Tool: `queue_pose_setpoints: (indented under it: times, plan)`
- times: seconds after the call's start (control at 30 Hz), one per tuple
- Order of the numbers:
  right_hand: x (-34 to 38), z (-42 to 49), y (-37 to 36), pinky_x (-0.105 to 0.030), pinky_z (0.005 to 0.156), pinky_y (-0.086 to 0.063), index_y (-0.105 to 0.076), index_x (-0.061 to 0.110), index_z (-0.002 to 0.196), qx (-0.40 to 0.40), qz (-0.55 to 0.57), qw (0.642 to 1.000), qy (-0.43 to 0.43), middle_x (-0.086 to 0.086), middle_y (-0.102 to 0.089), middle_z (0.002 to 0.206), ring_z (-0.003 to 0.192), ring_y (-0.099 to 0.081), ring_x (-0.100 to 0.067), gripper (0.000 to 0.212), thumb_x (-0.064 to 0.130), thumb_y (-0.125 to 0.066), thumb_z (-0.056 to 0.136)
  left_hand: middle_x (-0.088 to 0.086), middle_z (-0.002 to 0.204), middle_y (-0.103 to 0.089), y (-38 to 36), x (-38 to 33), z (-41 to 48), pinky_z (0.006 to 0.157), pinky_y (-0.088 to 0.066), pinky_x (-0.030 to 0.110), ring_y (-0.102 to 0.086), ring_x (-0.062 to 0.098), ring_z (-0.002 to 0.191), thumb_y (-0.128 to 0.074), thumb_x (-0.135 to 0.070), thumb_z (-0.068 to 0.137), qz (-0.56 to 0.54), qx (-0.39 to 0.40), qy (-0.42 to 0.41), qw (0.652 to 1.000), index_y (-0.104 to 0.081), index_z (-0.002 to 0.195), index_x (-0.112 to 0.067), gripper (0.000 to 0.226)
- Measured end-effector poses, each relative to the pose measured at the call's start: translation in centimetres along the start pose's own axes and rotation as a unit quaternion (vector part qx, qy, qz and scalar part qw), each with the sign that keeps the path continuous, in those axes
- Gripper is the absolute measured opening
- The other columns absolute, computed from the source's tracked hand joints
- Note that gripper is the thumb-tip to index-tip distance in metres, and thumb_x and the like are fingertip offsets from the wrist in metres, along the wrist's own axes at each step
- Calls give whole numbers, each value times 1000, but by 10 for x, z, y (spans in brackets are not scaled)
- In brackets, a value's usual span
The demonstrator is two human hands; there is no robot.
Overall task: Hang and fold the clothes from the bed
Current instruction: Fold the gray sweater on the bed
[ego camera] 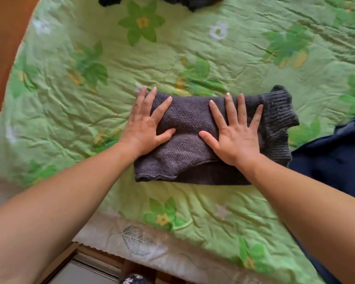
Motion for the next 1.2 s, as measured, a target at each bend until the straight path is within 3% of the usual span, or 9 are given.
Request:
queue_pose_setpoints:
  times: [0.17,0.27,0.37,0.47,0.57,0.7,0.87,0.97,1.2]
  plan:
    - [-52,-10,53,-61,123,-6,-32,26,156,-97,90,989,-63,-12,-16,167,154,-9,-34,70,64,-33,97,11,167,4,24,2,-22,125,-4,39,5,25,155,-65,-61,85,-179,-32,109,977,-10,160,-37,96]
    - [-135,-26,43,-57,120,-14,-20,26,159,-78,176,947,-257,-18,-20,162,149,-19,-41,86,61,-58,90,11,150,-40,12,39,-55,120,-31,40,-44,20,138,-77,-68,69,-412,-76,302,856,-14,159,-32,115]
    - [-154,-37,21,-44,114,-38,-32,35,151,-62,411,858,-303,-11,-55,138,129,-52,-33,90,55,-77,75,5,125,-68,-7,47,-70,105,-51,43,-68,17,112,-86,-67,50,-539,-22,377,753,-41,148,-20,117]
    - [-160,-41,8,-42,101,-51,-44,30,135,-71,563,747,-346,2,-63,122,109,-64,-21,85,43,-89,64,7,113,-75,-9,28,-64,101,-53,46,-71,23,106,-96,-49,50,-597,55,358,716,-64,122,-11,87]
    - [-146,-46,-16,-51,87,-59,-62,19,124,60,688,618,-377,-7,-75,111,95,-73,-28,70,37,-90,62,15,113,-74,-6,12,-62,96,-55,49,-72,30,103,-87,-23,70,-635,75,364,677,-67,121,-5,57]
    - [-135,-56,-1,-35,69,-57,-72,10,116,79,688,628,-355,-10,-77,100,82,-73,-26,47,27,-81,73,13,112,-74,9,7,-64,88,-59,44,-72,30,102,-85,-16,70,-642,52,357,677,-62,125,-9,60]
    - [-131,-98,52,-50,72,-62,-73,7,99,22,717,624,-310,-16,-76,85,81,-73,-36,21,8,-73,78,8,116,-73,68,-9,-79,94,-56,43,-70,25,106,-85,-22,63,-613,49,324,719,-54,130,-16,74]
    - [-133,-139,100,-57,83,-60,-68,11,108,-12,717,632,-294,-17,-76,99,90,-73,-36,27,9,-74,82,7,115,-73,132,-31,-84,95,-55,44,-71,24,105,-87,-27,61,-599,53,299,741,-55,127,-17,74]
    - [-142,-264,218,-52,88,-58,-64,16,123,-68,780,564,-264,-12,-75,111,99,-73,-35,35,3,-68,90,8,117,-72,292,-110,-100,95,-54,40,-69,24,109,-83,-26,68,-582,84,174,790,-55,129,-15,68]
Point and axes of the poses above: each hand's wrist, its own z-axis towards the middle knuckle, its own y-axis out of the back of the hand, x = y × z, the point moved 10 cm from there along z, towards the middle knuckle
